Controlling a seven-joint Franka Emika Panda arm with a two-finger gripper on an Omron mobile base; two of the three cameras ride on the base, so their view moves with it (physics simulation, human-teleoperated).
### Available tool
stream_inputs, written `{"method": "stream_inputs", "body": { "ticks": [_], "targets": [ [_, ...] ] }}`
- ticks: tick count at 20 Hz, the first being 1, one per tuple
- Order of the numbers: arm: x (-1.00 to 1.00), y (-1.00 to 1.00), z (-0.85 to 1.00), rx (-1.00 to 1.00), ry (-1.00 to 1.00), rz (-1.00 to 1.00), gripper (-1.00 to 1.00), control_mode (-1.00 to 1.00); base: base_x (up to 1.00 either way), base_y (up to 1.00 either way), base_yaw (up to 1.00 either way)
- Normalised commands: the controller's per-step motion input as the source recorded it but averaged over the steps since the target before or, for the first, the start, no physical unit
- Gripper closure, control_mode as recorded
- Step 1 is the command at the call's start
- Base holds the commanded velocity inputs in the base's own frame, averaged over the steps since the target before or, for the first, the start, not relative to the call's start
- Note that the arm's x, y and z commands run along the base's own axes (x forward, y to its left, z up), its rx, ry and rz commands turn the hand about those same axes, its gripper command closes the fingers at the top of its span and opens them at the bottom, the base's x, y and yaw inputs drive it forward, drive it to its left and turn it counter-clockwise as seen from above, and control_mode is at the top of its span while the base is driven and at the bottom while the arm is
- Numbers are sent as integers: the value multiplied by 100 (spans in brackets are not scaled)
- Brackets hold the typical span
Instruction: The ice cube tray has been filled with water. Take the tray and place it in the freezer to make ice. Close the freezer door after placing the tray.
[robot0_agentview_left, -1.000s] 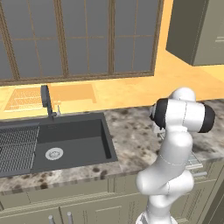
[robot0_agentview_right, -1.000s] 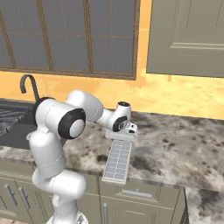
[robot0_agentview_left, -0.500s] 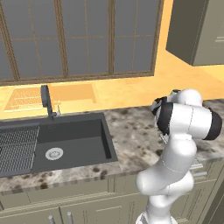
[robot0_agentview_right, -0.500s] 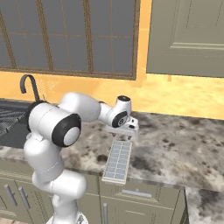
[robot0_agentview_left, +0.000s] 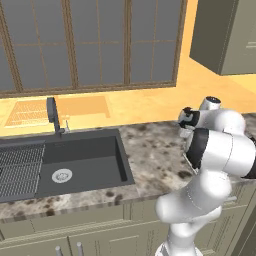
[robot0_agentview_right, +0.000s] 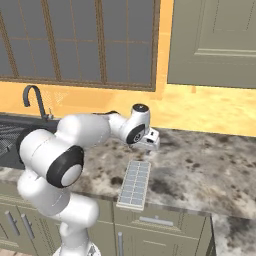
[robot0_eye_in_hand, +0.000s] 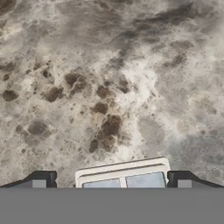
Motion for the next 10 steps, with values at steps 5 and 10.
{"method": "stream_inputs", "body": {
  "ticks": [5,10],
  "targets": [
    [-68,0,2,7,-6,-39,-100,-100,0,0,0],
    [-85,0,0,16,-2,-48,-100,-100,0,0,0]
  ]
}}
